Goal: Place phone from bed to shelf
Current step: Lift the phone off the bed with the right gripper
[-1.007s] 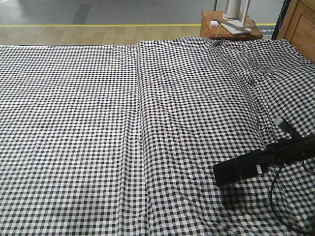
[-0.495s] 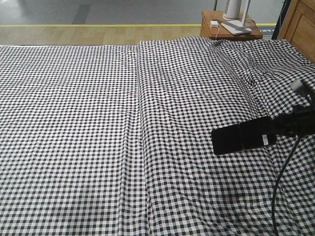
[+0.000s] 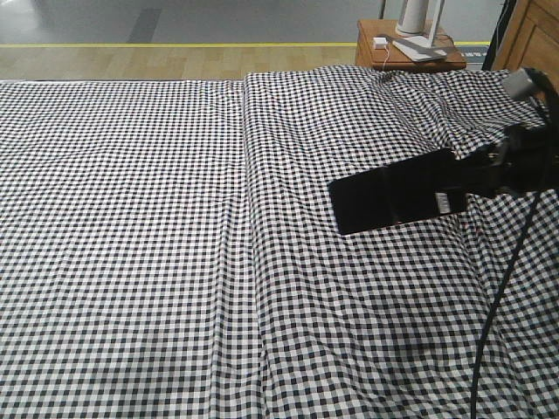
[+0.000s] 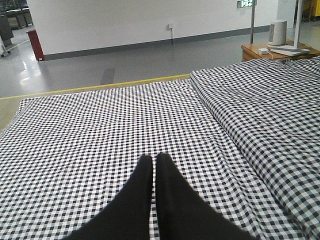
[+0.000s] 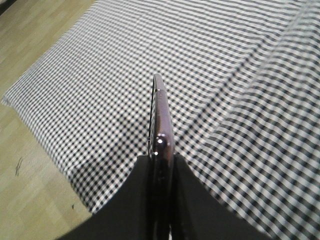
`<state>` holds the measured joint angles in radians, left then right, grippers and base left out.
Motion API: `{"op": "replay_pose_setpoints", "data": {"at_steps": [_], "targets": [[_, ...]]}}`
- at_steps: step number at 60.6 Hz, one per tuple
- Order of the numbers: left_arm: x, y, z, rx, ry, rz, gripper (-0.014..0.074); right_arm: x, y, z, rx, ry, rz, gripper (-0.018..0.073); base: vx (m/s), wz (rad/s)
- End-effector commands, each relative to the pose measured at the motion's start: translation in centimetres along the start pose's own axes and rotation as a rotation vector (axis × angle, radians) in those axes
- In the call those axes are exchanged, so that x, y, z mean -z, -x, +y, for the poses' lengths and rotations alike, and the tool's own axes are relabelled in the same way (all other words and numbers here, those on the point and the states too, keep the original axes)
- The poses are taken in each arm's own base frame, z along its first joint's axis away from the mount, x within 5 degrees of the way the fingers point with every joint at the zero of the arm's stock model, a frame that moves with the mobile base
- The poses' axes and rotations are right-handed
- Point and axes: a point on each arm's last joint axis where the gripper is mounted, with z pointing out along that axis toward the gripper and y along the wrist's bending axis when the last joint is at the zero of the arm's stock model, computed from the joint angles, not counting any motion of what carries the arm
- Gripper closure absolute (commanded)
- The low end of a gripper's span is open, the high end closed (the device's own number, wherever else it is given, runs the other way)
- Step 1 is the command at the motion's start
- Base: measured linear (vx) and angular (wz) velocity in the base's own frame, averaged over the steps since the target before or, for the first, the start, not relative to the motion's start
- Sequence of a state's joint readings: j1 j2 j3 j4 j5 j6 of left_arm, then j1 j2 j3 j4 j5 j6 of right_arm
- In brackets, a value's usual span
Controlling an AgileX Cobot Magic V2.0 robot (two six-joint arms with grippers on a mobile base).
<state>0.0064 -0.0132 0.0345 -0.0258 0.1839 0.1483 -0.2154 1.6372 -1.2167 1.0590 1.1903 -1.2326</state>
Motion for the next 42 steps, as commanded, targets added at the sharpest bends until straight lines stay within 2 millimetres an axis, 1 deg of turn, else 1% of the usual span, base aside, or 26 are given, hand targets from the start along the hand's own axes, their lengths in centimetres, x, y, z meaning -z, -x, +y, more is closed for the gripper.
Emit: {"op": "replay_pose_setpoints", "data": {"at_steps": [1,9,17,27,35,42], "targets": [[0.3,1.4,0.2,0.014,0.007,-0.107,0.0595,0.4,2.1,4.7,0.086,0.136,-0.051,0.0563,0.0,0.0],[0.3,1.4,0.2,0.014,0.007,-0.107,0.0595,-0.9,2.8,7.8,0.109,0.201,-0.022,0.0563,0.0,0.0],[0.3,1.4,0.2,0.014,0.007,-0.107,0.0595,-1.5,3.2,10.6,0.137,0.253,-0.003,0.0563,0.0,0.0],[0.3,1.4,0.2,0.014,0.007,-0.107,0.0595,-1.6,3.4,13.9,0.179,0.3,0.014,0.0562,0.0,0.0],[0.3,1.4,0.2,0.014,0.007,-0.107,0.0595,-1.3,3.1,16.4,0.239,0.316,0.052,0.0562,0.0,0.0],[0.3,1.4,0.2,0.014,0.007,-0.107,0.0595,-1.2,2.7,17.9,0.273,0.32,0.087,0.0562,0.0,0.0]]}}
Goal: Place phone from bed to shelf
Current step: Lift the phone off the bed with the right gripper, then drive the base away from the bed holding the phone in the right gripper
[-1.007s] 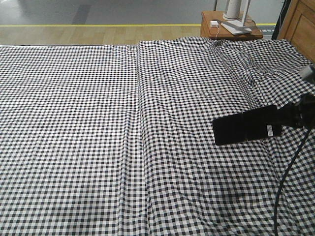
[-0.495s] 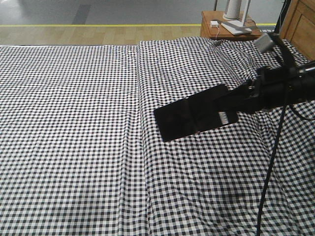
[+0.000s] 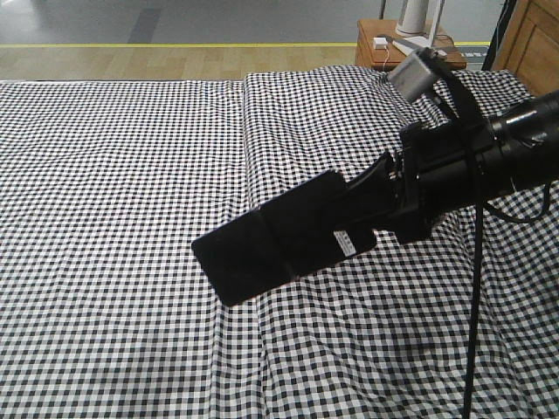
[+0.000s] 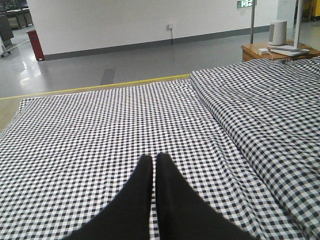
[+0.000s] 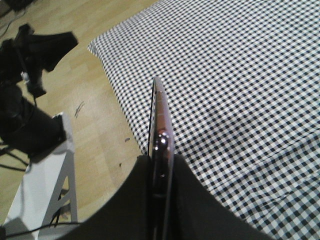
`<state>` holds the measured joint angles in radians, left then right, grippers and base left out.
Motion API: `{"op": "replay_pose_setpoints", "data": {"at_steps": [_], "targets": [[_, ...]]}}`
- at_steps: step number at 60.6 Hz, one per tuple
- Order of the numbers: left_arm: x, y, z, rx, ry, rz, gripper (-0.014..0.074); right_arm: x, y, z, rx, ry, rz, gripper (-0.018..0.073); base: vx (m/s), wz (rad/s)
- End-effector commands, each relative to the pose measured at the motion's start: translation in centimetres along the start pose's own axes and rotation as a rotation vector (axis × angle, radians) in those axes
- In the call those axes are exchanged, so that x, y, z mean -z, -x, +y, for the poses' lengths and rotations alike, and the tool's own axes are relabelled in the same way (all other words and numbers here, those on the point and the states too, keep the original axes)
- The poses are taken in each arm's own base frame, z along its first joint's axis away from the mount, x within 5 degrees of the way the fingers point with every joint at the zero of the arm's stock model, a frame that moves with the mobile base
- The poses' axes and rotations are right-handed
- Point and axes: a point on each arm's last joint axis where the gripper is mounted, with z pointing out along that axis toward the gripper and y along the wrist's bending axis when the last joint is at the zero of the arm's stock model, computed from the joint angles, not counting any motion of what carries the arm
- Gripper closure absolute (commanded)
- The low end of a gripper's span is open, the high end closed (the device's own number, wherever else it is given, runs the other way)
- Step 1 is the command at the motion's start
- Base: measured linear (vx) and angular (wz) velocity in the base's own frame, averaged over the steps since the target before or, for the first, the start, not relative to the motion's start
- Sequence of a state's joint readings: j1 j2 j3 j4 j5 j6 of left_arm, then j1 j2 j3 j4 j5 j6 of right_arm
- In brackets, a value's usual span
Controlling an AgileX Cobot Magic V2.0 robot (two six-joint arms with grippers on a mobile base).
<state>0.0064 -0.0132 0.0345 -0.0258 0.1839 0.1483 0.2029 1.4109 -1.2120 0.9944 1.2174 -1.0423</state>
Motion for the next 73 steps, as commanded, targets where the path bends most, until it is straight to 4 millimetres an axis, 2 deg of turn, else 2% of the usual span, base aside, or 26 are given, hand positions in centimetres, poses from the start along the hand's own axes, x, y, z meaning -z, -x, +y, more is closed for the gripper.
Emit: {"op": "replay_pose_setpoints", "data": {"at_steps": [1,17,73], "targets": [[0.3,1.4,0.2,0.014,0.007,-0.107,0.0595,1.0,1.0,3.0,0.046,0.077,-0.028,0.0562,0.0,0.0],[0.3,1.4,0.2,0.014,0.007,-0.107,0.0595,1.2,1.3,4.3,0.081,0.091,-0.035,0.0562,0.0,0.0],[0.3,1.4,0.2,0.014,0.007,-0.107,0.0595,1.2,1.3,4.3,0.085,0.09,-0.034,0.0561,0.0,0.0]]}}
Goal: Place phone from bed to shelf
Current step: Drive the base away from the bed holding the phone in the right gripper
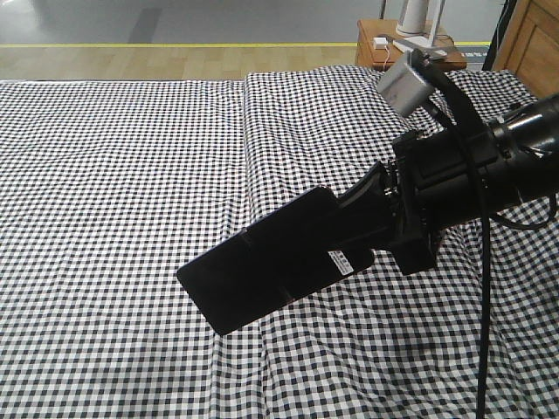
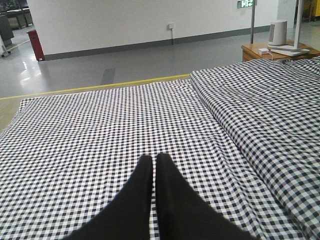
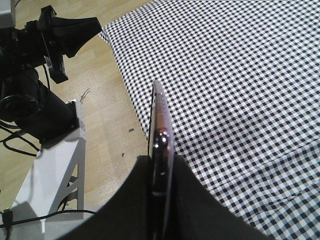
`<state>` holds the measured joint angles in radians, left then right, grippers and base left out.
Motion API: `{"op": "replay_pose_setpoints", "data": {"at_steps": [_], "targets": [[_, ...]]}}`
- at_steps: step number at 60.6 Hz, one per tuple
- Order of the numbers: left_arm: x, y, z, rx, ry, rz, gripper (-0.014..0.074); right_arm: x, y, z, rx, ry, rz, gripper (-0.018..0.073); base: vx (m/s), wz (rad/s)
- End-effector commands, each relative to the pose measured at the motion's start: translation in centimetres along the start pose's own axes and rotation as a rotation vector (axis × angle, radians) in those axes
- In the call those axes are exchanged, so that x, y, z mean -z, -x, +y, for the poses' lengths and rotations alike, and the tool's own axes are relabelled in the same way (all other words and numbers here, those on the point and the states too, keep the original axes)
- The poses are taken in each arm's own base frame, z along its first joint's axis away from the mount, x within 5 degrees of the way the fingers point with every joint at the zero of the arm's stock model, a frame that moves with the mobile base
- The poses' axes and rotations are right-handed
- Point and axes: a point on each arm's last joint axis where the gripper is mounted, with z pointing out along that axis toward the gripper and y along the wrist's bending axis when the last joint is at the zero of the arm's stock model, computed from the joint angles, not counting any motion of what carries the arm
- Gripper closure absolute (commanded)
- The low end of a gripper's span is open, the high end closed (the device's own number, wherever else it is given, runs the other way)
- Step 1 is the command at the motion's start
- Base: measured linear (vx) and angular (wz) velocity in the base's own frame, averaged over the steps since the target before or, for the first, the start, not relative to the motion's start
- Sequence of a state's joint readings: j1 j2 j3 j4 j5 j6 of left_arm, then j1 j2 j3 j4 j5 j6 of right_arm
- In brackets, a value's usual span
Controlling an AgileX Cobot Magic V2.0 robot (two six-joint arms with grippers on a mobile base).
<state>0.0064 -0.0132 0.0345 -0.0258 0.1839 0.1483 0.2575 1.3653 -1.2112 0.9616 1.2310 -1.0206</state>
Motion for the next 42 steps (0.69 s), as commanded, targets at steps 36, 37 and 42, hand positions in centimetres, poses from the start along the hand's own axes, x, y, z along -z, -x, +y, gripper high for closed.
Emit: {"op": "replay_pose_setpoints", "data": {"at_steps": [36,37,42], "targets": [[0.3,1.44,0.15,0.014,0.007,-0.107,0.0595,1.17,1.13,1.96,0.032,0.065,-0.065,0.0561,-0.02,0.08],[0.3,1.44,0.15,0.014,0.007,-0.107,0.0595,1.17,1.13,1.96,0.032,0.065,-0.065,0.0561,-0.05,0.18],[0.3,1.44,0.15,0.014,0.007,-0.107,0.0595,1.17,1.13,1.96,0.032,0.065,-0.065,0.0561,-0.05,0.2]]}}
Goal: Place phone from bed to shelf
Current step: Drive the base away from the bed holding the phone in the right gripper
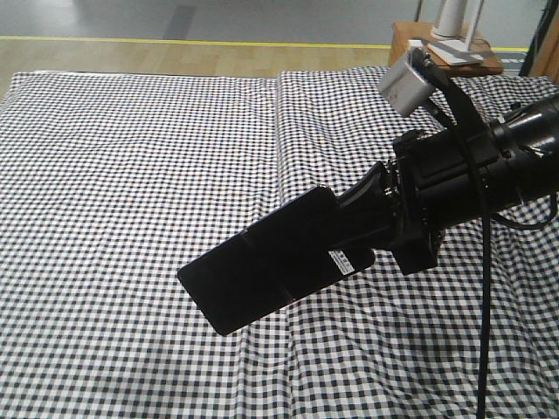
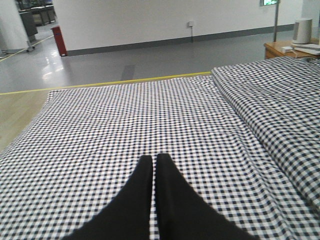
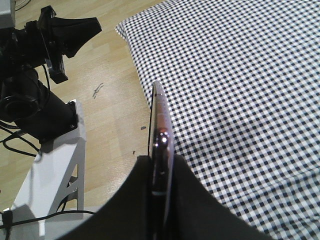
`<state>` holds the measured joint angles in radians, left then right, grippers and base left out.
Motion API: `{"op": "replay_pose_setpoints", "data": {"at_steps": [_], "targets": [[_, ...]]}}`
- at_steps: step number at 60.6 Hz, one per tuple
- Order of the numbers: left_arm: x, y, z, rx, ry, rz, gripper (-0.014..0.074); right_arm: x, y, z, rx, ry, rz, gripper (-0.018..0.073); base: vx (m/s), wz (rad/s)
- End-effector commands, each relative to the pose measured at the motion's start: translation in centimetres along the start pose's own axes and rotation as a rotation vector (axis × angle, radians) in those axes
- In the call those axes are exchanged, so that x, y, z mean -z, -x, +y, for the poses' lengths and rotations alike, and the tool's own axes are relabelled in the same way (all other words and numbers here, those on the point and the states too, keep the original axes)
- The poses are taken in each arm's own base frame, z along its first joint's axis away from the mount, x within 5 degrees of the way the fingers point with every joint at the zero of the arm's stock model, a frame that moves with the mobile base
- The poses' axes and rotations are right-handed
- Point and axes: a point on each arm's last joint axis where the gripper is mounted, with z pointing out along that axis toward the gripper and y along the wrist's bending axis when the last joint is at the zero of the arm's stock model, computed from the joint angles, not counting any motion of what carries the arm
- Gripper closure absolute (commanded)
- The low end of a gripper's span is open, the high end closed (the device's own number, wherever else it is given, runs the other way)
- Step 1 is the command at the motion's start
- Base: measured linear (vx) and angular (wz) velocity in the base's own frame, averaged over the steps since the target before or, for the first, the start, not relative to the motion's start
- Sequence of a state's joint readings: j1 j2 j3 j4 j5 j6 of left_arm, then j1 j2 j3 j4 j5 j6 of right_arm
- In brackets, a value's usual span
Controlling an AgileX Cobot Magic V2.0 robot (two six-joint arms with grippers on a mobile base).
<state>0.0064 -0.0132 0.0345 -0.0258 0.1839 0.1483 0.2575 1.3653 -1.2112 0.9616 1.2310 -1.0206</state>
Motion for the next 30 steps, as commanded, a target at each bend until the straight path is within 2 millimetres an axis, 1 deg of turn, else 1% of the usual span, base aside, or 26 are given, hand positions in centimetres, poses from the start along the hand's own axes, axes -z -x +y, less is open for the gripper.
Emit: {"op": "replay_pose_setpoints", "data": {"at_steps": [1,13,30], "targets": [[0.3,1.44,0.15,0.014,0.007,-0.107,0.0595,1.17,1.13,1.96,0.032,0.065,-0.065,0.0561,-0.06,0.22],[0.3,1.44,0.15,0.014,0.007,-0.107,0.0595,1.17,1.13,1.96,0.032,0.065,-0.065,0.0561,-0.07,0.28],[0.3,1.44,0.15,0.014,0.007,-0.107,0.0595,1.17,1.13,1.96,0.032,0.065,-0.065,0.0561,-0.1,0.38]]}}
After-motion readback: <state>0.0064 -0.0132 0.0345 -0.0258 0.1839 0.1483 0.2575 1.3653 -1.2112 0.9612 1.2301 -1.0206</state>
